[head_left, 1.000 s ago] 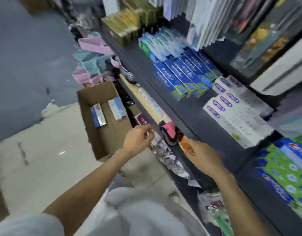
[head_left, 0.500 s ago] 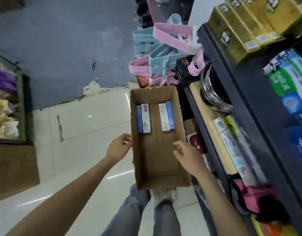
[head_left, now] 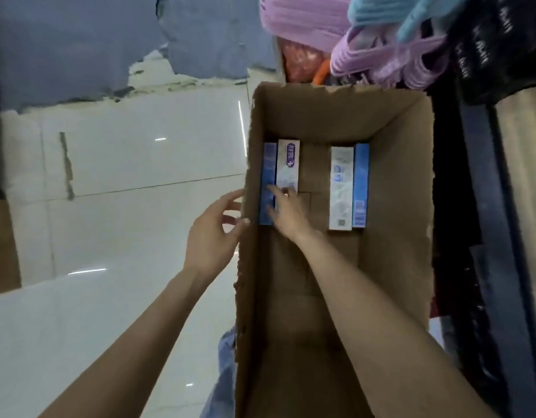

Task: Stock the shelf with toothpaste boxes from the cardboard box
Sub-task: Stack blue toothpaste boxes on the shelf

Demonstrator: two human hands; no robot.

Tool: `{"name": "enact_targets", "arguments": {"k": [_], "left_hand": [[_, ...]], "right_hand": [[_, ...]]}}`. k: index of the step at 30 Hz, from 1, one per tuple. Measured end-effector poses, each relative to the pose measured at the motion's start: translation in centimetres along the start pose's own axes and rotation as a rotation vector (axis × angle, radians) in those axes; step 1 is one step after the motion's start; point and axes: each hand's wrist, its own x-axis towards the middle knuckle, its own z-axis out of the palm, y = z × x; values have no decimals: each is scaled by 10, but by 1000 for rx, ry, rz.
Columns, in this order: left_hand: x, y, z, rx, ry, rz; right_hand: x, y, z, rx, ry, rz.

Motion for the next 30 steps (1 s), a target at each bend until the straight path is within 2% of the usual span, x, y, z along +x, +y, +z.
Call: {"name": "enact_targets", "arguments": {"k": [3, 8, 12, 15, 18, 23, 26, 28, 30], "left_hand": [[1, -9, -2, -37, -8, 32], [5, -18, -4, -53, -2, 56], [4, -26, -8, -34, 6, 65], [4, -26, -11, -55, 5, 61], [5, -15, -4, -93, -26, 107], [0, -9, 4, -90, 40, 56], [-15, -3, 5, 113, 241, 216], [-27, 10, 16, 111, 291, 338], [-34, 25, 38, 3, 187, 349]], "right_hand": [[40, 15, 20, -76, -23, 29], [54, 18, 26, -554, 111, 38], [60, 11, 32, -523, 135, 132], [55, 12, 35, -655, 78, 121], [41, 30, 35, -708, 99, 121], [10, 43, 45, -566, 54, 58], [-10, 49, 47, -377, 50, 51], [-23, 52, 41, -267, 140, -41], [-28, 64, 24, -251, 390, -48]]}}
